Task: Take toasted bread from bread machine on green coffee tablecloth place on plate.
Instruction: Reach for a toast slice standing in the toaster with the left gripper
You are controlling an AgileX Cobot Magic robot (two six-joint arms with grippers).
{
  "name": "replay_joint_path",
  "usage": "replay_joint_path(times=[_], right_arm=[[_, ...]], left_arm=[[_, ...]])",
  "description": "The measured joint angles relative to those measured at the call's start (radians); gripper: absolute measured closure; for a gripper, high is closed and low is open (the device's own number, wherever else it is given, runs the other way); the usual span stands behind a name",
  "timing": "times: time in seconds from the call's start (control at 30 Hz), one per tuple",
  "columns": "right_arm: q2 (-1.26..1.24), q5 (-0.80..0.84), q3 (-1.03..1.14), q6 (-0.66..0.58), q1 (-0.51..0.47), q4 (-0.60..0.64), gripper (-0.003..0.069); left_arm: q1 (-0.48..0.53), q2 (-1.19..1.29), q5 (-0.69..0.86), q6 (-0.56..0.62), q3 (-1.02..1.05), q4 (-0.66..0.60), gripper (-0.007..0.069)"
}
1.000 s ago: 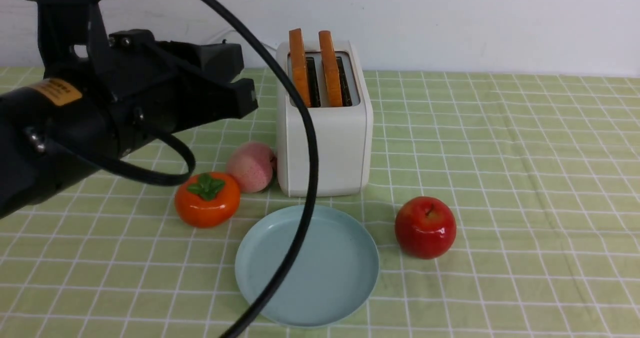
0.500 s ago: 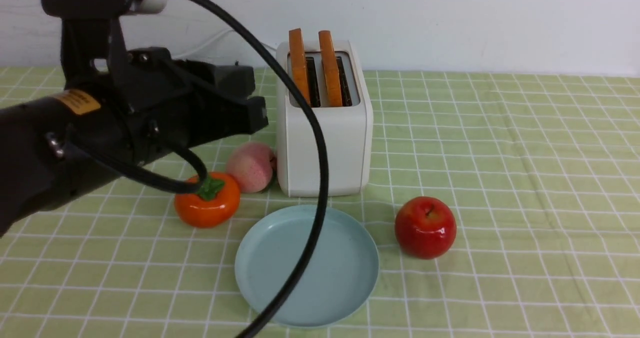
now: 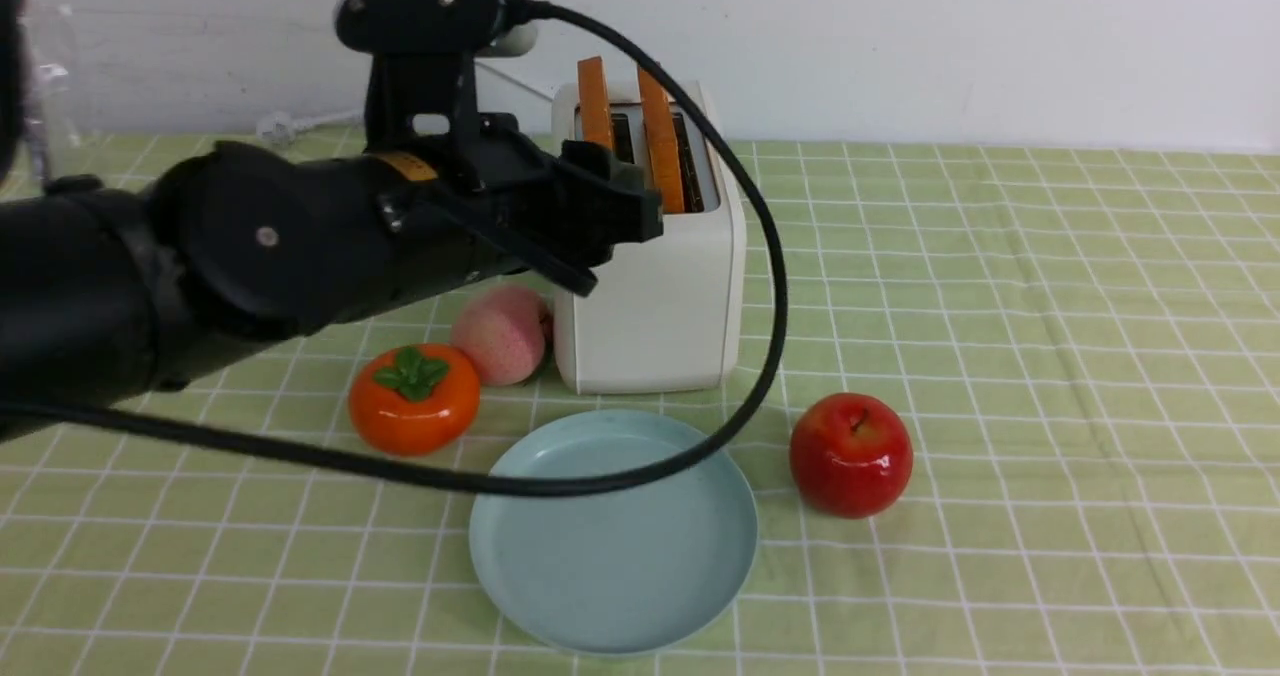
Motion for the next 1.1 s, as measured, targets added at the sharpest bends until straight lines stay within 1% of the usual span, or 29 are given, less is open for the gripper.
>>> replay_joint_path(times=[0.2, 0.3, 0.33, 0.43, 0.93, 1.0, 1.1], right_arm=[[0.000, -0.001, 0.000, 0.000, 0.000, 0.000, 0.0657], [0.000, -0.001, 0.000, 0.000, 0.000, 0.000, 0.0657], [0.000, -0.001, 0.000, 0.000, 0.000, 0.000, 0.0657], [0.000, -0.001, 0.000, 0.000, 0.000, 0.000, 0.0656], [0.000, -0.001, 0.000, 0.000, 0.000, 0.000, 0.0656], [0.000, -0.001, 0.000, 0.000, 0.000, 0.000, 0.0656], [0.000, -0.001, 0.000, 0.000, 0.000, -0.001, 0.0656]], left_arm=[[0.000, 0.127, -0.132, 0.045, -0.044, -0.004, 0.0239], [0.000, 0.154, -0.193, 0.049, -0.044, -0.007, 0.0248], [0.001, 0.171, -0.240, 0.049, -0.045, -0.010, 0.0253], [0.001, 0.194, -0.286, 0.049, -0.046, -0.010, 0.0265], [0.001, 0.306, -0.307, 0.033, -0.170, 0.004, 0.0275], [0.001, 0.330, -0.309, 0.046, -0.183, 0.005, 0.0285], [0.001, 0.362, -0.341, 0.071, -0.188, 0.005, 0.0326]])
